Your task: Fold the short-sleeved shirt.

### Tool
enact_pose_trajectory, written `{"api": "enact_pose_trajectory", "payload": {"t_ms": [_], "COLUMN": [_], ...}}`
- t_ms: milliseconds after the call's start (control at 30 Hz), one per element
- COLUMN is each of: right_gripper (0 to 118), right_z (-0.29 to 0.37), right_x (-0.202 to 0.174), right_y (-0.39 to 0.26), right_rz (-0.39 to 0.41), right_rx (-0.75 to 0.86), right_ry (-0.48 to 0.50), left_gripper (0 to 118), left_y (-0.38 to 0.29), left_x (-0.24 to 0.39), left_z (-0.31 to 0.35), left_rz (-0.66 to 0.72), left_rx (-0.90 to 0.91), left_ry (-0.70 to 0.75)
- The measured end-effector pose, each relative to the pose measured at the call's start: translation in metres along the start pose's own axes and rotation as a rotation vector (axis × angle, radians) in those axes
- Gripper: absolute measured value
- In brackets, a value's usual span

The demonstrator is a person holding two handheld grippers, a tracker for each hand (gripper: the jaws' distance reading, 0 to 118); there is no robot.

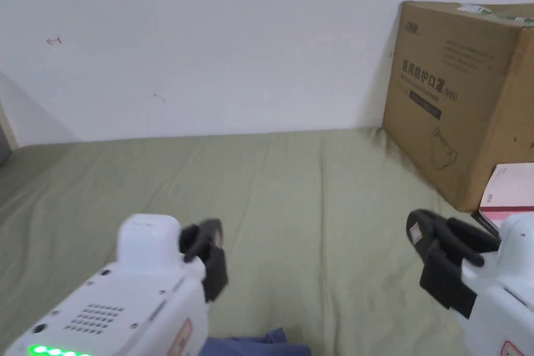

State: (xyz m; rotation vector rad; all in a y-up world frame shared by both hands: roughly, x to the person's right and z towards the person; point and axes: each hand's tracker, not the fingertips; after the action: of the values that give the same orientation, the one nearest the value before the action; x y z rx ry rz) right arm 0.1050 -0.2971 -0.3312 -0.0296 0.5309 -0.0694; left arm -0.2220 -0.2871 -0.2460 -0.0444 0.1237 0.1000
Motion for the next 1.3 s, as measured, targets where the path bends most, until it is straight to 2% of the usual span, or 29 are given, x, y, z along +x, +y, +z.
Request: {"api": "enact_pose_trajectory", "payload": {"t_ms": [100, 167, 300, 400, 500, 600, 867, 1000, 1067, 1200, 1300], "right_gripper": [2, 2, 2, 2, 2, 2, 2, 2, 2, 2, 2], "right_z": [-0.001, 0.015, 0.001, 0.002, 0.004, 0.004, 0.001, -0.010, -0.025, -0.079, -0.110], "right_x": [-0.009, -0.028, -0.023, -0.024, -0.017, -0.012, 0.000, -0.003, -0.009, -0.035, -0.051], "right_y": [0.012, 0.033, 0.026, 0.016, 0.002, -0.006, 0.002, -0.004, -0.015, -0.063, -0.119], "right_rz": [0.055, 0.037, 0.023, 0.053, 0.021, 0.024, -0.066, -0.172, -0.233, -0.233, -0.317], "right_rx": [0.103, 0.123, 0.137, 0.128, 0.075, 0.042, 0.007, -0.082, -0.186, -0.595, -0.900], "right_ry": [-0.060, -0.066, -0.118, -0.164, -0.192, -0.213, -0.221, -0.147, -0.023, 0.172, 0.350], "left_gripper": [1, 1, 1, 1, 1, 1, 1, 1, 1, 1, 1], "left_y": [0.025, 0.029, 0.017, -0.003, -0.017, -0.017, -0.009, -0.012, -0.014, -0.024, -0.034], "left_x": [-0.006, -0.010, -0.014, -0.018, -0.024, -0.030, -0.029, -0.036, -0.039, -0.048, -0.054], "left_z": [0.020, 0.032, 0.045, 0.052, 0.057, 0.058, 0.060, 0.059, 0.058, 0.056, 0.057], "left_rz": [-0.052, -0.089, -0.128, -0.098, -0.059, -0.051, -0.047, -0.033, -0.019, -0.011, -0.023], "left_rx": [0.141, 0.204, 0.221, 0.176, 0.132, 0.117, 0.142, 0.104, 0.082, 0.041, -0.002], "left_ry": [0.126, 0.177, 0.271, 0.304, 0.312, 0.326, 0.327, 0.315, 0.316, 0.321, 0.320]}}
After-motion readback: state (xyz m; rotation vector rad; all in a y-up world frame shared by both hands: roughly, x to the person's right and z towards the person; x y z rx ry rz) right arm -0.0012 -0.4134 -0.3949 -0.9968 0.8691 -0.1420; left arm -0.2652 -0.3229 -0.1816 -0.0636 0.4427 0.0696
